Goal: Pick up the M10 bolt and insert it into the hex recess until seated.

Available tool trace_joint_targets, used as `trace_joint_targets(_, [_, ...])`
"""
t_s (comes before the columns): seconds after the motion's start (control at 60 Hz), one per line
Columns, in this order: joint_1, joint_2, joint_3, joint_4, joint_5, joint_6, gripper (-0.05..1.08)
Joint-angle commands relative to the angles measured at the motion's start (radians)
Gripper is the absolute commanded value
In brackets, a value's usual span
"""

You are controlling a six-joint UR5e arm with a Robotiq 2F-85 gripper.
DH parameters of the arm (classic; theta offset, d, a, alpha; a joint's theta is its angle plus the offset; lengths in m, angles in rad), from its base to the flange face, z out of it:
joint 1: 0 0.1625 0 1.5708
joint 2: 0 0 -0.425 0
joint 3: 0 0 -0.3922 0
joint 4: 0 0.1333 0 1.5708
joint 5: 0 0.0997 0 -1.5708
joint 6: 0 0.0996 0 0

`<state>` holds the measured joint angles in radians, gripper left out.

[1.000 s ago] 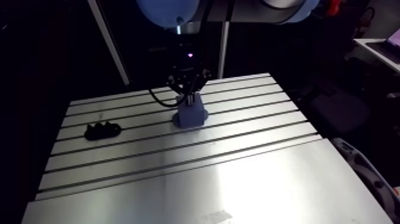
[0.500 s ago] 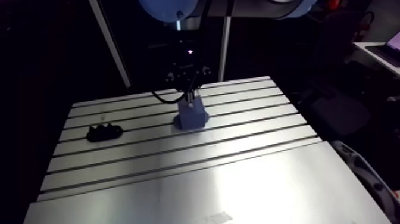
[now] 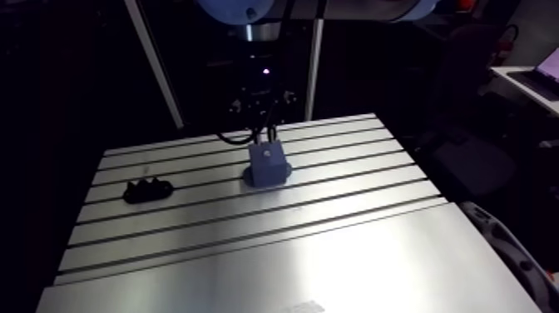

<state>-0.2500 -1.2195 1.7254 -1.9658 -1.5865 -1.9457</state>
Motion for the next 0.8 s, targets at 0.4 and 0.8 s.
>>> trace_joint_targets(0.4, [0.009, -0.087, -0.156, 0.310, -0.006, 0.019, 0.00])
trace_joint_targets(0.8, [0.011, -0.174, -0.194, 0.405, 0.001, 0.087, 0.00])
